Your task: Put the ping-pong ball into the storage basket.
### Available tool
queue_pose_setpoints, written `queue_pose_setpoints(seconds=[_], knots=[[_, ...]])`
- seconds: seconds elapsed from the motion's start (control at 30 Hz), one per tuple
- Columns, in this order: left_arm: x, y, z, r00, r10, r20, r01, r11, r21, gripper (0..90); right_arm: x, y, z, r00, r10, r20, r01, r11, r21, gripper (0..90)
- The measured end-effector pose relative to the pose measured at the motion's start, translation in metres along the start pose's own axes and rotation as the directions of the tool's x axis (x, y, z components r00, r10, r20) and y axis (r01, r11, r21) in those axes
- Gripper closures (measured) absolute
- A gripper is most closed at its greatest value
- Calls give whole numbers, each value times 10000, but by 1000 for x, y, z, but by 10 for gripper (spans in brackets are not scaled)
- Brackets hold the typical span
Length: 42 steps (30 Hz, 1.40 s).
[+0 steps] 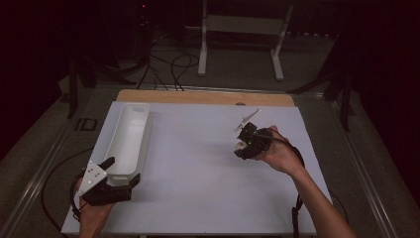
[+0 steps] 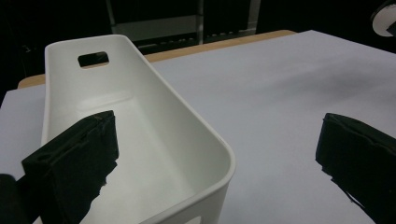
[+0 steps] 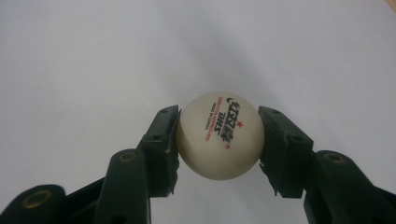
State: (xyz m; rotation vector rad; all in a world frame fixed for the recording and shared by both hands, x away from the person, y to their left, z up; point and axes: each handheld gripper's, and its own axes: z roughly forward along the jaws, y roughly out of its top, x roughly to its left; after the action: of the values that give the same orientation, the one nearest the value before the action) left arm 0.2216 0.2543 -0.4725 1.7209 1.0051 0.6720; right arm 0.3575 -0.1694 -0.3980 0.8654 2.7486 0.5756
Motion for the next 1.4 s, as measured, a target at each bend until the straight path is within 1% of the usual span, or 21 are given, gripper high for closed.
queue_pose_setpoints(seconds=[0.33,0.37,0.77,0.9,1.4], knots=[[0,0,0,10000,2,1,-2,10000,-23,0,1,9,-3,9999,-126,0,126,9999,-87,505],[0,0,0,10000,9,0,-9,10000,-19,0,2,10,-3,10000,-84,-8,84,9999,-62,505],[0,0,0,10000,-2,-2,2,10000,-55,0,4,22,-3,9996,-282,-43,282,9995,-138,505],[0,0,0,10000,-11,-7,11,10000,-62,0,4,25,-2,9997,-217,-58,216,9997,-153,505],[0,0,0,10000,13,-7,-13,10000,-60,0,5,38,-1,9994,-306,-171,302,9994,-191,505]])
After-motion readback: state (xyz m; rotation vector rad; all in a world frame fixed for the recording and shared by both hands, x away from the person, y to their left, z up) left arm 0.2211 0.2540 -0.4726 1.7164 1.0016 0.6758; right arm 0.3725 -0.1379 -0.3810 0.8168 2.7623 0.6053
